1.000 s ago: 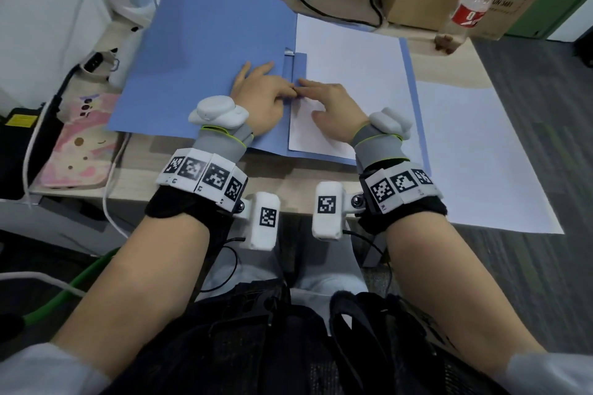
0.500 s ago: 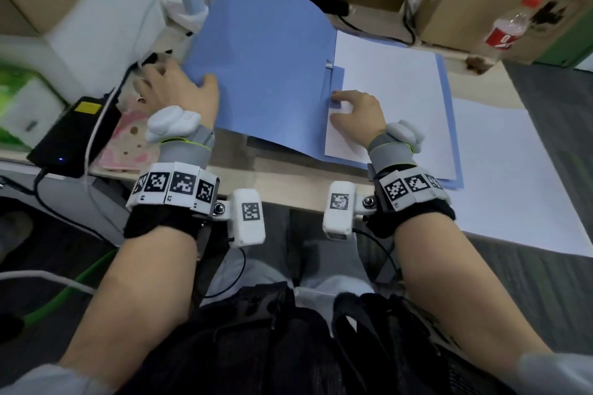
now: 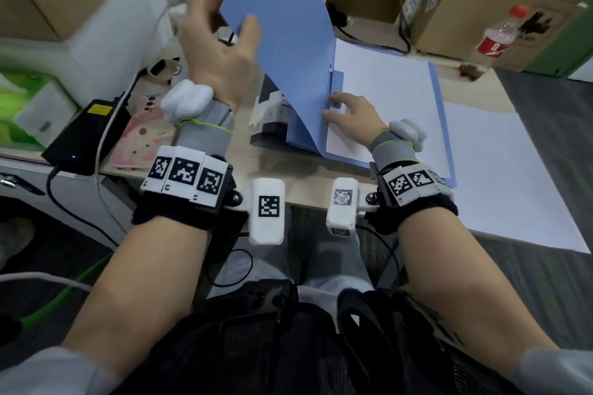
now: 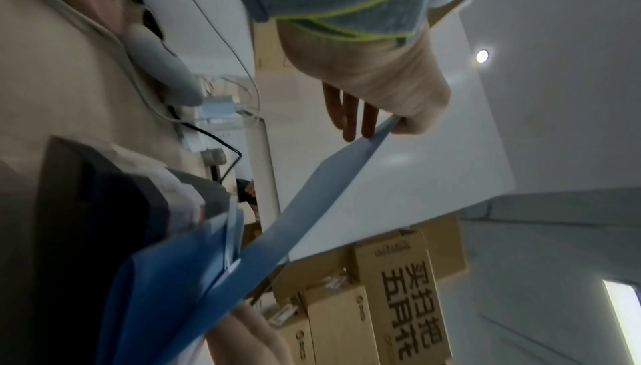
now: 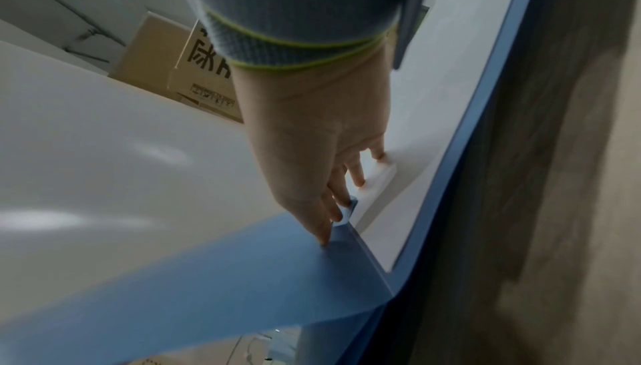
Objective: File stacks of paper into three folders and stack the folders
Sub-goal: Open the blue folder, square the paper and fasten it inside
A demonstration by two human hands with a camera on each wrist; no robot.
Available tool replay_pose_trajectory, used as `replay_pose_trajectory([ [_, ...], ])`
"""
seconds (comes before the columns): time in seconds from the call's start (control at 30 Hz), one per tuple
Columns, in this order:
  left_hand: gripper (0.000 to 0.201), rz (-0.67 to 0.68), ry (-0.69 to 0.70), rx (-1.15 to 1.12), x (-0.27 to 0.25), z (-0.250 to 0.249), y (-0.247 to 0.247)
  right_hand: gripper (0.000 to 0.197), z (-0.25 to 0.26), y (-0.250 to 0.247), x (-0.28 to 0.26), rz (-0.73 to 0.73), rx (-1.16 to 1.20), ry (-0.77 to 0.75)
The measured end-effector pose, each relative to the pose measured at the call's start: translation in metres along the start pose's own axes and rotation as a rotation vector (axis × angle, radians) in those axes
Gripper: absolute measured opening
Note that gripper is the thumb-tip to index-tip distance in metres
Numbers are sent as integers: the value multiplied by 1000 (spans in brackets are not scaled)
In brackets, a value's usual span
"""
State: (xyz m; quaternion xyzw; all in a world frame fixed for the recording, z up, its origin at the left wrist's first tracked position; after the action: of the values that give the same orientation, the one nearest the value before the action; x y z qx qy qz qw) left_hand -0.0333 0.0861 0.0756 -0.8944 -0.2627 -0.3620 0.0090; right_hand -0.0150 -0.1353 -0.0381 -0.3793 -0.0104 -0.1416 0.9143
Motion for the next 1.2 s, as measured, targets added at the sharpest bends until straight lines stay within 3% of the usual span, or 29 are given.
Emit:
replay_pose_trajectory([
  [0.3, 75, 574, -23, -76, -53, -19, 97, 33, 1, -46, -13, -121, 425, 37],
  [0.47, 82, 758, -86, -3, -89, -15, 131, 30, -10, -89, -26, -213, 570, 71],
  [0.63, 93, 847, -146, 117, -121, -4, 151, 32, -29, -119, -33, -331, 730, 149],
  [0.73, 94, 985, -139, 221, -145, 7, 163, 36, -49, -139, -39, -426, 853, 241],
  [0.87, 117, 1091, -161, 387, -165, 26, 167, 41, -88, -151, -48, -542, 959, 401],
  [0.97, 126, 1177, -111, 537, -173, 32, 166, 29, -120, -151, -53, -553, 909, 528],
  [1.07, 111, 1143, -125, 655, -168, 42, 165, 5, -145, -145, -55, -483, 674, 624],
  [1.13, 97, 1092, -131, 788, -161, 57, 164, 9, -159, -134, -57, -398, 501, 677],
  [1.2, 91, 1045, -143, 942, -155, 73, 162, 33, -171, -127, -56, -400, 404, 704],
])
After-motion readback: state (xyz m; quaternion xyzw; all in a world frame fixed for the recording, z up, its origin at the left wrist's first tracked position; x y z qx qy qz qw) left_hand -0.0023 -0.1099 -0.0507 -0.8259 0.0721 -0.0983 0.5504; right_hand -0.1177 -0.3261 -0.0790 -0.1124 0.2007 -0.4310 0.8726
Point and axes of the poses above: each hand's wrist, its own x-axis towards the middle knuckle, its own y-axis out of the palm, z = x × y, the point moved 7 cm from there along x, towards the middle knuckle, and after that the axes turned 15 degrees about -z, right-handed, at the moved point
